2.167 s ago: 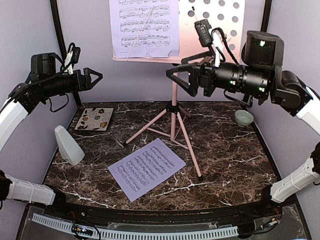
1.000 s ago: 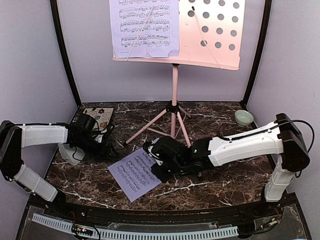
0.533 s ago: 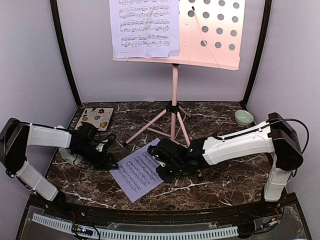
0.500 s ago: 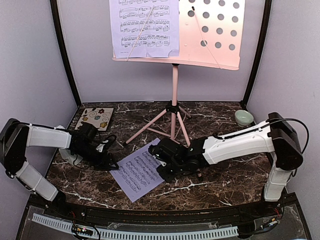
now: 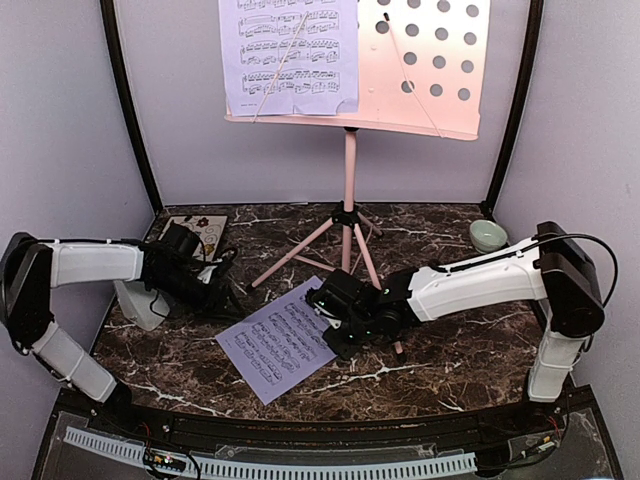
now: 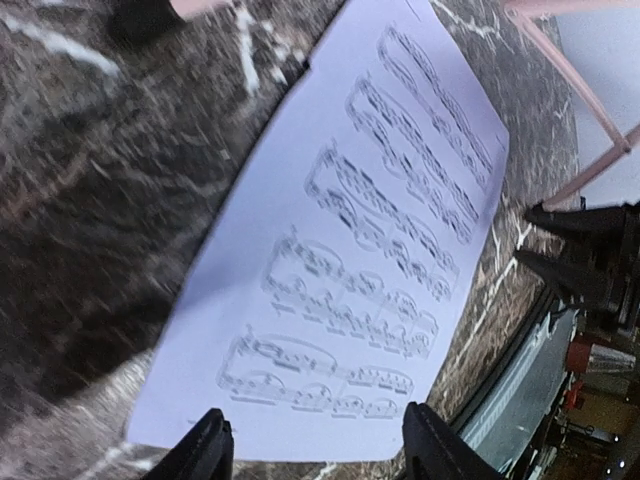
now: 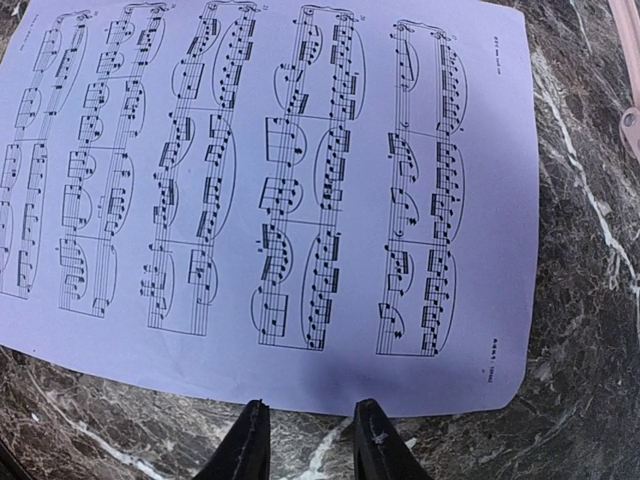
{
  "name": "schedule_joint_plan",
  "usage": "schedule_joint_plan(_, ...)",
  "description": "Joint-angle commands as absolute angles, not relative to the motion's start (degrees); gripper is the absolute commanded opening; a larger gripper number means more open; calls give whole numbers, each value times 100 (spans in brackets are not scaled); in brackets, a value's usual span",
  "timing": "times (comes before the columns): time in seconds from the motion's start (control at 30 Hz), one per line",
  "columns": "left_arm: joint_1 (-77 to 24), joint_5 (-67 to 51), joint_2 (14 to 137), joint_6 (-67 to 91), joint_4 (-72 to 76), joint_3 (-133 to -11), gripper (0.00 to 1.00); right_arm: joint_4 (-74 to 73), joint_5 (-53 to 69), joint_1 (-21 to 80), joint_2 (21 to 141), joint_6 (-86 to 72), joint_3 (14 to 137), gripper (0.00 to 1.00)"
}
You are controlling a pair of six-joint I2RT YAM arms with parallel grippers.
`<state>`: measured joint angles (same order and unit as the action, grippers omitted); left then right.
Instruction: Set up the instrument practice props
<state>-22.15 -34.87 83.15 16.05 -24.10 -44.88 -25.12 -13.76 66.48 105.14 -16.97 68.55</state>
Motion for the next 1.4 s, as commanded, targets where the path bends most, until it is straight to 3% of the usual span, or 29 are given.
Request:
schedule_joint_plan(0.0, -2003, -3263, 9157, 1329, -2549, -5111, 61, -2570, -1224, 6653, 10430, -1793, 6812, 29)
schedule_joint_plan(0.23, -2002, -3449, 9884, 1232, -2387, -5417, 61, -2610, -1283, 6633, 10592, -1814, 6670, 28)
schedule_joint_plan(0.63, -2930, -4194, 8830, 2102, -2139, -3978, 59, -2527, -1267, 6466, 10694, -1560, 6331, 27)
schedule_joint_plan(0.87, -2516, -3846, 8158, 2380, -1997, -3875, 61, -2615, -1246, 6441, 10719, -1362, 6461, 27)
schedule_joint_plan(1.37, -2285, -4188, 9841, 2575, -332, -4447, 57, -2497, -1213, 6442, 11022, -1342, 6723, 28)
